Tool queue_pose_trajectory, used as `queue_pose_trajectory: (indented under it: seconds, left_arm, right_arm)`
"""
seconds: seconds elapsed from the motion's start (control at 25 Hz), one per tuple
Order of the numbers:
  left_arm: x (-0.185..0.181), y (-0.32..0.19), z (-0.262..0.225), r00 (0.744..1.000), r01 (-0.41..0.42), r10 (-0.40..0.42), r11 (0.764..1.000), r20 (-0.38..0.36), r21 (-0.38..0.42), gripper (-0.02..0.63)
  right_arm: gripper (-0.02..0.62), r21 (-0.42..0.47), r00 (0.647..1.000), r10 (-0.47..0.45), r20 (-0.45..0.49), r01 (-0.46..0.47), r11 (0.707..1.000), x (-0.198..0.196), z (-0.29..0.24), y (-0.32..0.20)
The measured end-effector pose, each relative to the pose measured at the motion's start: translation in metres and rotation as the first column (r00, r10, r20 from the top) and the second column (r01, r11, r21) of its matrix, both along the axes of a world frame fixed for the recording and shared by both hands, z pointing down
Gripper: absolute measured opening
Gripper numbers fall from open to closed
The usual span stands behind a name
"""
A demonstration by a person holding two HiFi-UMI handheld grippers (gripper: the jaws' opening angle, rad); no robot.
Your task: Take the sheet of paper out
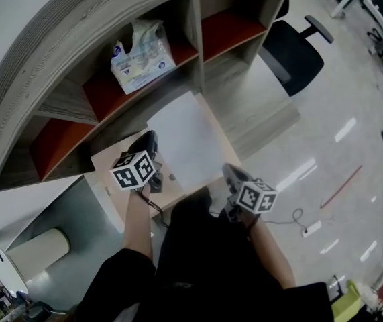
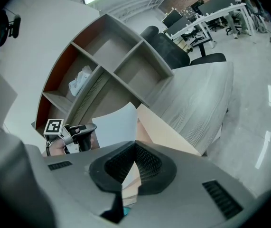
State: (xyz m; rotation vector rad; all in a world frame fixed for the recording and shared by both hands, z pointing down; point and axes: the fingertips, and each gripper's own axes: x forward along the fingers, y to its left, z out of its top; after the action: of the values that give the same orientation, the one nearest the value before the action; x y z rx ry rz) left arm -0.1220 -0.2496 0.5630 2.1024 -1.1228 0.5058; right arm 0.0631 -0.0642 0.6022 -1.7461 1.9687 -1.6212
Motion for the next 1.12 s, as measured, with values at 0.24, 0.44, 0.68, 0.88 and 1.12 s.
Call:
queue_pose_trajectory:
  seconds: [0.24,0.44,0.68,0.88,1.12]
  left_arm:
    - [0.016,0.015,-0.015,0.999,0.017,-0.018,0.999,0.033,0.029,0.043]
    - [0.035,0.032,-0.022,0.999,0.027,-0.029,0.999,0.044,0.041,0.043]
    - [0.061,0.053,-0.028,0.997,0.053,-0.056,0.997,0.053,0.057,0.043]
    - [0.088,0.076,-0.04,0.996,0.068,-0.072,0.994,0.053,0.088,0.043]
    - [0.122,0.106,-0.057,0.993,0.058,-0.073,0.986,0.09,0.159,0.043]
  right_arm:
    - [0.017,0.039,0.999,-0.051,-0.017,0.051,0.998,0.017,-0.012,0.003]
    - [0.017,0.07,0.99,-0.106,-0.098,0.113,0.991,0.036,-0.023,0.01]
    - [0.017,0.111,0.937,-0.194,-0.291,0.234,0.966,0.065,-0.041,0.021]
    - [0.017,0.141,0.893,-0.236,-0.384,0.31,0.94,0.085,-0.054,0.038]
    - [0.017,0.179,0.878,-0.235,-0.418,0.333,0.926,0.116,-0.066,0.063]
